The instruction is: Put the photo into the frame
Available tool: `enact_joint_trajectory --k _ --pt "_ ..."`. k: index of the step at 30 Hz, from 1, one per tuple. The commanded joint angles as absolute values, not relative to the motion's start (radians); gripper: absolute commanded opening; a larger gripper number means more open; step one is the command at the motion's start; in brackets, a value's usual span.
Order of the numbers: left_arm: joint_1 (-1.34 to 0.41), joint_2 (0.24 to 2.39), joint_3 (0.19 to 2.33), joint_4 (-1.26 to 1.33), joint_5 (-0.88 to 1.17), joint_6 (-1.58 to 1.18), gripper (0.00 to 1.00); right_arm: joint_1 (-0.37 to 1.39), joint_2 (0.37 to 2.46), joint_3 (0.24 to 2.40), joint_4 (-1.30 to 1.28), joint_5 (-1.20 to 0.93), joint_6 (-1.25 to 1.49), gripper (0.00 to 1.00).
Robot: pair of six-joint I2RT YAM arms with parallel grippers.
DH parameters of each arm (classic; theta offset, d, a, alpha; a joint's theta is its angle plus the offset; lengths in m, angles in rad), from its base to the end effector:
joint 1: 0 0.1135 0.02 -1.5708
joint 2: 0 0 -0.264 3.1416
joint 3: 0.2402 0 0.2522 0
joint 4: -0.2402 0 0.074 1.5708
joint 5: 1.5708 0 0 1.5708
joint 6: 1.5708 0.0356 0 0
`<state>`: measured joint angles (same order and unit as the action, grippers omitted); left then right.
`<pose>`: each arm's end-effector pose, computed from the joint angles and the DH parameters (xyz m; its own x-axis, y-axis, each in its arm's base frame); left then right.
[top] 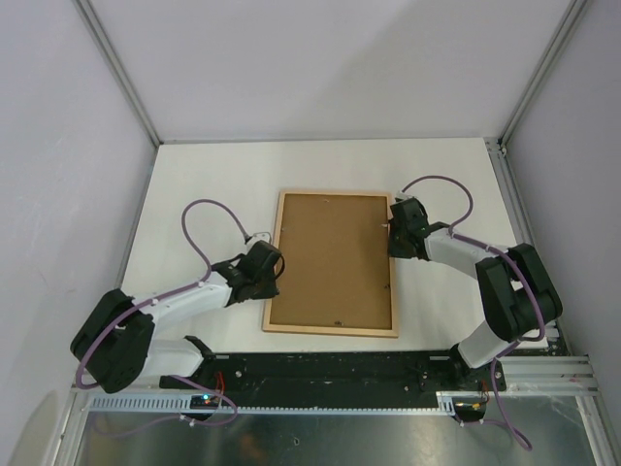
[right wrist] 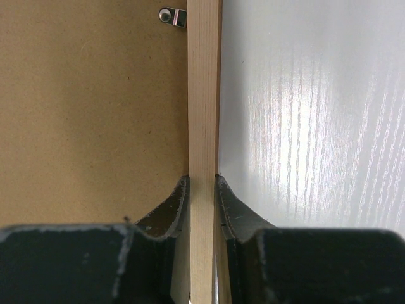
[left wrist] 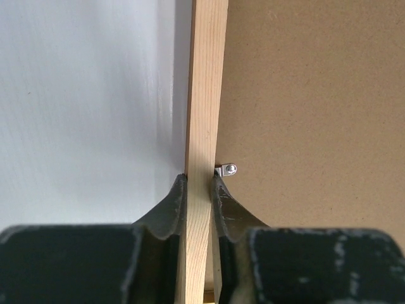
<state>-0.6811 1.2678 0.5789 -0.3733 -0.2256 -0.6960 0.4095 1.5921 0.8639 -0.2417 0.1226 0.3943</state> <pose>0.1770 -0.1332 0.1611 -0.8599 -0.1074 -0.4990 -0.0290 0.9863 -0.1623 0.2863 0.1195 0.1690 -0.8260 0.0571 -0.5608 -0.0156 0.9922 0.1241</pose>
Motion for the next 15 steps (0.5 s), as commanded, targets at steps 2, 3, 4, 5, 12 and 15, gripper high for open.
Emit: enact_joint_trajectory --k 2,3,4,5,12,15 --pt "-0.685 1.308 0.56 -0.389 -0.286 -0.713 0.07 0.413 1.531 0.868 -0.212 0.106 0.396 0.07" --pt "-0.685 1.313 0.562 -0.388 -0.289 -0.714 0.06 0.413 1.53 0.867 -0.213 0.105 0.396 0.08" --pt "-0.685 1.318 0.566 -0.387 -0.292 -0.716 0.05 0.413 1.53 0.868 -0.214 0.105 0.396 0.08" --pt "-0.685 1.323 0.569 -0.387 -0.3 -0.717 0.04 0.413 1.53 0.868 -0.216 0.105 0.396 0.08" --pt "-0.65 1.392 0.633 -0.383 -0.345 -0.705 0.0 0.413 1.518 0.867 -0.228 0.095 0.404 0.1" --pt "-0.616 1.429 0.662 -0.365 -0.345 -0.688 0.0 0.413 1.512 0.867 -0.24 0.089 0.415 0.1"
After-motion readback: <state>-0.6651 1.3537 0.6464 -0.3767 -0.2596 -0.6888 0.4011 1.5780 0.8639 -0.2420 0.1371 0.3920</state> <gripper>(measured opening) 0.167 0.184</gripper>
